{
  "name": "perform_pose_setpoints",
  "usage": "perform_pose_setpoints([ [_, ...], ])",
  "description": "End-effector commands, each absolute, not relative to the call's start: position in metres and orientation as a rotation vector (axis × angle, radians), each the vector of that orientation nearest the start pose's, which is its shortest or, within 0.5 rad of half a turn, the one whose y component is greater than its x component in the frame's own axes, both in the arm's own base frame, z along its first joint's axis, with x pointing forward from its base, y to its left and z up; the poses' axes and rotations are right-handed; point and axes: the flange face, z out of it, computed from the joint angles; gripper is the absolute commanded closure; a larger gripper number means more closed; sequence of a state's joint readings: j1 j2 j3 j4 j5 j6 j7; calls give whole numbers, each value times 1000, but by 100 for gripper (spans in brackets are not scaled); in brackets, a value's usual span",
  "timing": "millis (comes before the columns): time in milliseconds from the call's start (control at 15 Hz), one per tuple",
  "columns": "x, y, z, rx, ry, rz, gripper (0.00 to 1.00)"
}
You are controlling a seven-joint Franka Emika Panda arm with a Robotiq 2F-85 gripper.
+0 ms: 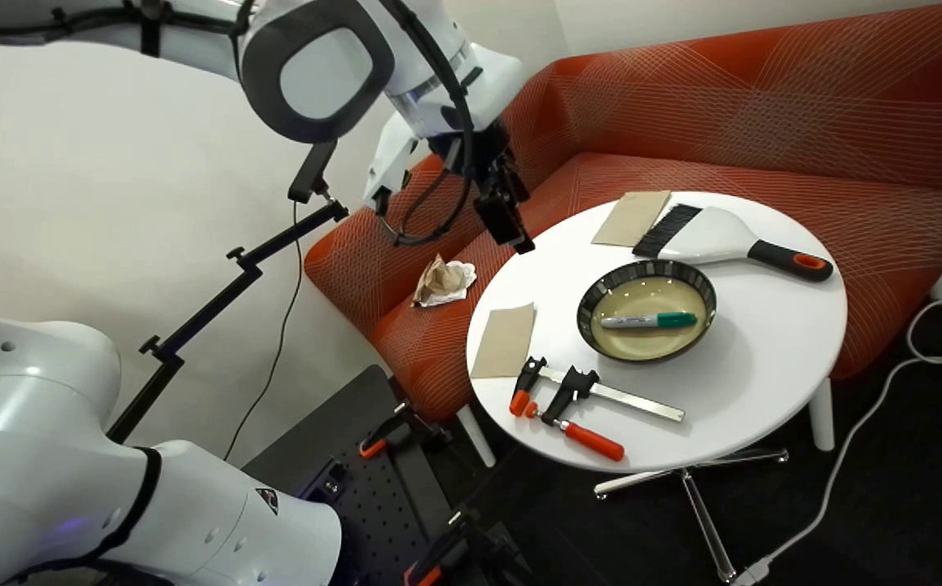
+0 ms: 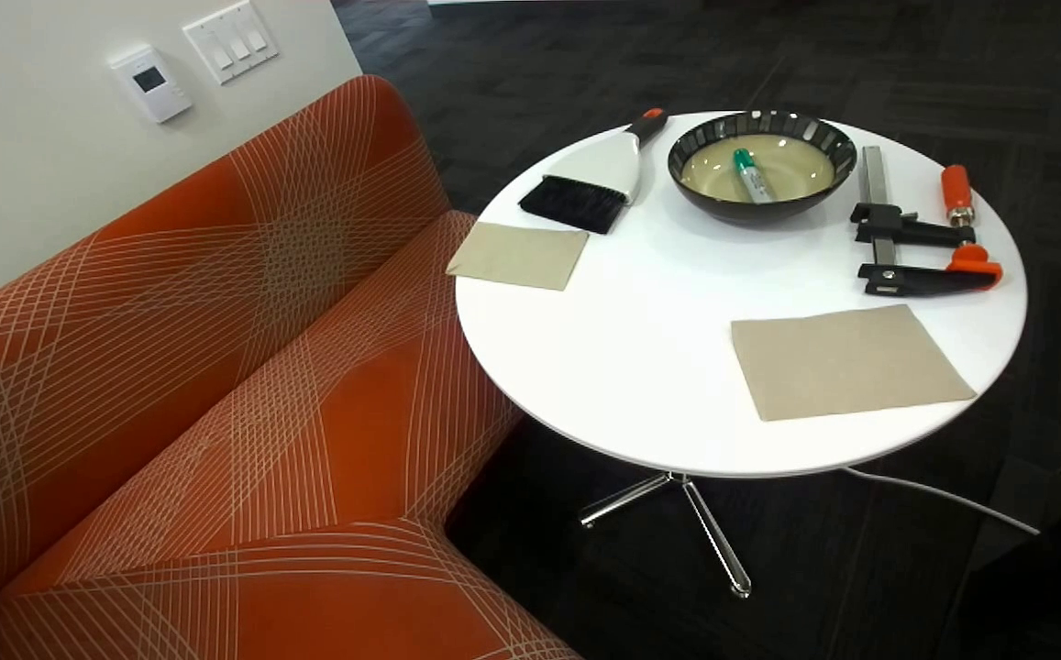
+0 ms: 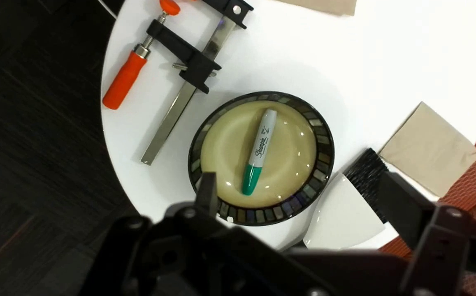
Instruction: Remove the marker from the bowl and put it on the table
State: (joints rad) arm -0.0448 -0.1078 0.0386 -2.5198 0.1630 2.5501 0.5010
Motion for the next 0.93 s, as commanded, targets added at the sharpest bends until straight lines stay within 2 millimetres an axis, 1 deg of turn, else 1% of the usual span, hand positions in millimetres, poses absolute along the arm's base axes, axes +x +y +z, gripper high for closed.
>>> perform_pose_setpoints([
  [0, 505, -5, 293, -2818, 1099, -150, 0],
  [200, 526, -11, 258, -2818, 1179, -133, 0],
  [400, 543, -17, 226, -2833, 1217, -91, 0],
  [600, 555, -19, 196, -2847, 1230, -70, 0],
  [867, 566, -15, 163, -2879, 1237, -36, 0],
])
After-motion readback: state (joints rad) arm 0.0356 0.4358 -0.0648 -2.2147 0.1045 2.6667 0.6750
